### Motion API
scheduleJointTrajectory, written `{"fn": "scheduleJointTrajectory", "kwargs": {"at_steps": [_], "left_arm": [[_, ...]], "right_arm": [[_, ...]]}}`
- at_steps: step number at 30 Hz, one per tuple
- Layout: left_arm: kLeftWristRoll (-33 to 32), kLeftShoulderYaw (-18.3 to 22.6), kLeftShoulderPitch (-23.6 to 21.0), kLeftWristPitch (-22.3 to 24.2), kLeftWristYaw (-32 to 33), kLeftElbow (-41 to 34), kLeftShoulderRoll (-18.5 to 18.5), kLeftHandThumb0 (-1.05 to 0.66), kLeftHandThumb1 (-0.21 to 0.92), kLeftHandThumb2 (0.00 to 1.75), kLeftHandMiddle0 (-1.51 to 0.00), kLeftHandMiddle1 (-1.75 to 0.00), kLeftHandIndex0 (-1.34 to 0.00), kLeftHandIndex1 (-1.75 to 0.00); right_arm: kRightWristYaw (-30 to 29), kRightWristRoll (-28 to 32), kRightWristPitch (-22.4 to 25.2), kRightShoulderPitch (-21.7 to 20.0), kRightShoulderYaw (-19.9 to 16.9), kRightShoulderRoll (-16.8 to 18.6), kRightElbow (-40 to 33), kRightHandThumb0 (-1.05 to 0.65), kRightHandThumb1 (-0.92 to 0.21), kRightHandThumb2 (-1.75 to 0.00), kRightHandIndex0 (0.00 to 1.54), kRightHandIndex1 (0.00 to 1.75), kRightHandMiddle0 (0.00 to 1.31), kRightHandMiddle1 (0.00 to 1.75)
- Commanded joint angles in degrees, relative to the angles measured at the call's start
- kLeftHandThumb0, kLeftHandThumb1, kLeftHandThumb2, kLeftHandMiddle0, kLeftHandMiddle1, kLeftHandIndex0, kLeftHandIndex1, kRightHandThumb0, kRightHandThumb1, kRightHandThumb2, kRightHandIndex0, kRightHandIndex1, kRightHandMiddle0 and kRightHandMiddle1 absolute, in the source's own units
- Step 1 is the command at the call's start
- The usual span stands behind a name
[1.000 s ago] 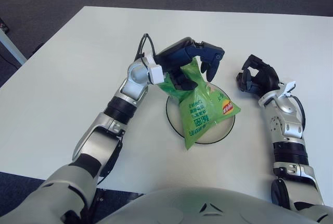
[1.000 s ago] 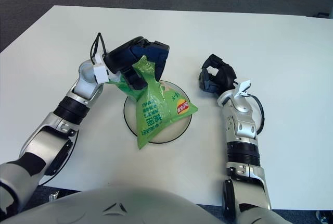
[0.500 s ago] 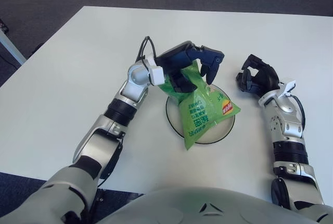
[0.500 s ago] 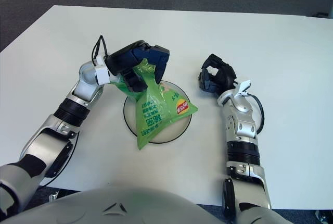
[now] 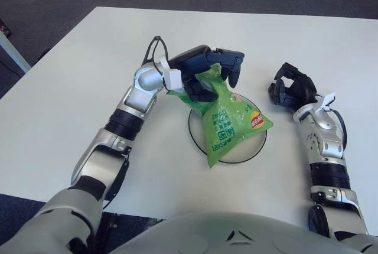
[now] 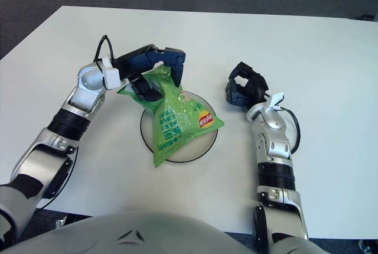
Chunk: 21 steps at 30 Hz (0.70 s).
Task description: Put the snack into the plate.
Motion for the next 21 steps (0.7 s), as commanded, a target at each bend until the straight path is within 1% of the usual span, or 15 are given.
{"fn": "scheduleJointTrajectory", "kwargs": {"at_steps": [1,2,3,5,6,9,11,13,15,18,20,21], "left_arm": [[-3.4,0.1,-2.9,0.9,-5.7,1.1,1.5,-0.60,0.41,0.90,-0.02,-0.98,-0.02,-1.01],[-5.0,0.4,-3.2,1.3,-7.7,1.7,2.0,-0.62,0.42,0.89,-0.02,-0.93,-0.01,-0.97],[-6.1,0.7,-3.5,1.5,-9.2,2.1,2.3,-0.65,0.43,0.87,-0.01,-0.81,-0.01,-0.88],[-8.1,1.7,-3.9,1.6,-11.8,3.2,3.0,-0.67,0.44,0.84,0.00,-0.67,0.00,-0.77],[-8.6,2.0,-4.0,1.6,-12.5,3.5,3.1,-0.68,0.44,0.83,0.00,-0.64,0.00,-0.76],[-11.1,4.8,-4.4,0.5,-15.7,5.6,5.2,-0.69,0.45,0.81,0.00,-0.54,0.00,-0.68],[-12.5,6.4,-4.9,0.9,-17.5,6.1,6.5,-0.73,0.49,0.77,0.00,-0.47,0.00,-0.61],[-13.0,7.1,-5.5,1.2,-18.6,6.8,6.6,-0.80,0.56,0.70,0.00,-0.39,0.00,-0.51],[-12.5,7.4,-5.5,1.7,-18.3,7.1,5.9,-0.84,0.61,0.65,0.00,-0.35,0.00,-0.45],[-12.1,8.9,-5.3,2.4,-15.7,7.4,4.6,-0.87,0.65,0.60,-0.01,-0.32,0.00,-0.41],[-12.5,10.4,-4.7,2.3,-14.2,6.9,4.2,-0.87,0.67,0.59,-0.03,-0.31,0.00,-0.40],[-12.9,11.2,-4.3,2.3,-13.7,6.3,4.2,-0.88,0.68,0.58,-0.04,-0.32,0.00,-0.43]], "right_arm": [[-0.4,-0.7,2.5,3.3,0.7,0.9,1.8,-0.49,-0.30,-1.34,1.31,1.75,0.63,1.75],[-0.5,-0.6,2.6,3.4,0.7,0.9,1.7,-0.49,-0.30,-1.33,1.31,1.75,0.63,1.75],[-0.5,-0.6,2.7,3.4,0.7,1.0,1.5,-0.49,-0.31,-1.33,1.30,1.75,0.62,1.75],[-0.7,-0.6,3.0,3.6,0.7,1.0,1.1,-0.48,-0.31,-1.33,1.30,1.75,0.62,1.75],[-0.7,-0.6,3.0,3.6,0.8,1.0,1.0,-0.48,-0.31,-1.32,1.30,1.75,0.62,1.75],[-1.0,-0.3,3.6,3.8,0.8,1.2,0.1,-0.48,-0.32,-1.32,1.30,1.75,0.62,1.75],[-1.0,-0.3,3.9,3.9,0.9,1.1,-0.1,-0.48,-0.32,-1.32,1.30,1.75,0.62,1.75],[-0.9,-0.3,4.1,3.9,0.9,0.9,0.0,-0.48,-0.32,-1.31,1.30,1.75,0.61,1.75],[-0.9,-0.4,4.2,3.9,1.0,0.8,0.0,-0.48,-0.32,-1.31,1.30,1.75,0.61,1.75],[-1.0,-0.5,4.5,4.1,1.1,0.8,-0.4,-0.48,-0.32,-1.31,1.30,1.75,0.61,1.75],[-0.7,-0.3,4.7,4.1,1.1,0.7,-0.5,-0.48,-0.32,-1.31,1.31,1.75,0.61,1.75],[-0.6,-0.2,4.9,4.1,1.1,0.6,-0.6,-0.48,-0.33,-1.31,1.31,1.75,0.61,1.75]]}}
